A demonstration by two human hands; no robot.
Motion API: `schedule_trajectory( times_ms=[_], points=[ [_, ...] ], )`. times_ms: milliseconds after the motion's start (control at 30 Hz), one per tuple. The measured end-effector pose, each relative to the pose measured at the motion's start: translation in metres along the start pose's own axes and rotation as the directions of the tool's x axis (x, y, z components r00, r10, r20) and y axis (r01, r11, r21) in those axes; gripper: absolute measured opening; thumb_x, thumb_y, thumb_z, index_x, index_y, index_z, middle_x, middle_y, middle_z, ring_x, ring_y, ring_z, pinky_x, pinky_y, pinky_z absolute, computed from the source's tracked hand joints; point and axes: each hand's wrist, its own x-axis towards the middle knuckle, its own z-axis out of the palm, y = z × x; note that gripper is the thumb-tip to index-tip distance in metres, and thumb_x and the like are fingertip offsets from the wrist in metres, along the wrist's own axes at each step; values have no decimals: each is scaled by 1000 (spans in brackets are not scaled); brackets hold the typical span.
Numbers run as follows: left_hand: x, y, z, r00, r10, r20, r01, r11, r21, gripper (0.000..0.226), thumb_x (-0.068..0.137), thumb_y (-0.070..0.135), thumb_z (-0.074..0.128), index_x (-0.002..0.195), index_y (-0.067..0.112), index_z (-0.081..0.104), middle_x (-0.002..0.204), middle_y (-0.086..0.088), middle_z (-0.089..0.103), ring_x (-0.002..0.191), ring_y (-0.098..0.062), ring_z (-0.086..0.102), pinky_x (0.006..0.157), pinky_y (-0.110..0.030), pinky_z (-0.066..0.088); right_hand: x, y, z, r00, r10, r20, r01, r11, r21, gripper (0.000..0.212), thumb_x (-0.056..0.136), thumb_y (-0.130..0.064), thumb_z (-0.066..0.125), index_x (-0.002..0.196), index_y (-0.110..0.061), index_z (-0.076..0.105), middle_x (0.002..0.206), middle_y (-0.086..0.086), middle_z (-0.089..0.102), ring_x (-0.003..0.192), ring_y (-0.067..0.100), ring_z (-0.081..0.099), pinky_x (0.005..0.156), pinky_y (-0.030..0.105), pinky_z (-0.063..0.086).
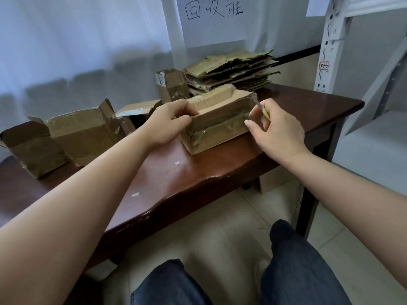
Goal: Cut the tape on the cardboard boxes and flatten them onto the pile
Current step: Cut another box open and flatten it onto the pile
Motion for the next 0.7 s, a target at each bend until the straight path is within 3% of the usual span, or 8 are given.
schedule_trajectory(
  times_ms=[67, 133, 233, 500, 633, 700],
  points=[
    [-3, 1, 2, 1000, 3, -25, -1, 998, 61, 41, 74, 46, 59, 103, 16, 61, 96, 4, 64, 88, -12, 58, 76, -22, 43, 7, -7, 0, 999, -29, -25, 28, 999, -36, 24, 88, -40, 61, 106, -26, 54, 80, -12, 49, 78, 20, 57, 64, 27, 36],
    [-3, 3, 10, 997, 31, -67, -18, 982, 188, 53, 73, 55, 73, 102, 15, 55, 96, 3, 62, 86, -14, 57, 75, -26, 46, 14, -13, 1, 997, -74, -27, 71, 993, -94, 36, 86, -42, 65, 116, -26, 53, 101, -4, 53, 87, 26, 60, 67, 29, 39],
    [0, 5, 21, 982, 71, -175, -17, 956, 293, 44, 77, 48, 74, 99, 16, 52, 98, 2, 62, 92, -19, 58, 80, -37, 48, 23, -17, 5, 991, -134, -2, 131, 971, -199, 45, 85, -42, 67, 123, -26, 50, 115, 3, 48, 90, 27, 59, 65, 29, 39],
    [3, -1, 21, 960, 147, -240, -74, 954, 290, 25, 86, 40, 68, 88, 22, 50, 82, 9, 58, 81, -13, 54, 63, -24, 34, 36, -20, 17, 979, -196, 51, 201, 913, -355, 49, 85, -38, 67, 127, -25, 48, 119, 6, 44, 81, 28, 59, 57, 30, 32],
    [8, -8, 20, 954, 127, -271, -69, 975, 213, 26, 84, 44, 68, 82, 25, 52, 74, 13, 57, 77, -12, 55, 66, -29, 39, 42, -19, 23, 969, -245, 43, 240, 875, -420, 53, 80, -37, 73, 125, -22, 50, 116, 8, 46, 68, 18, 43, 52, 28, 27],
    [10, -10, 19, 956, 106, -275, -59, 983, 176, 26, 83, 46, 68, 80, 26, 53, 70, 15, 55, 74, -11, 52, 66, -29, 38, 46, -18, 26, 958, -278, 66, 277, 846, -457, 58, 72, -35, 80, 121, -17, 53, 109, 13, 50, 62, 19, 44, 47, 23, 22]
  ],
)
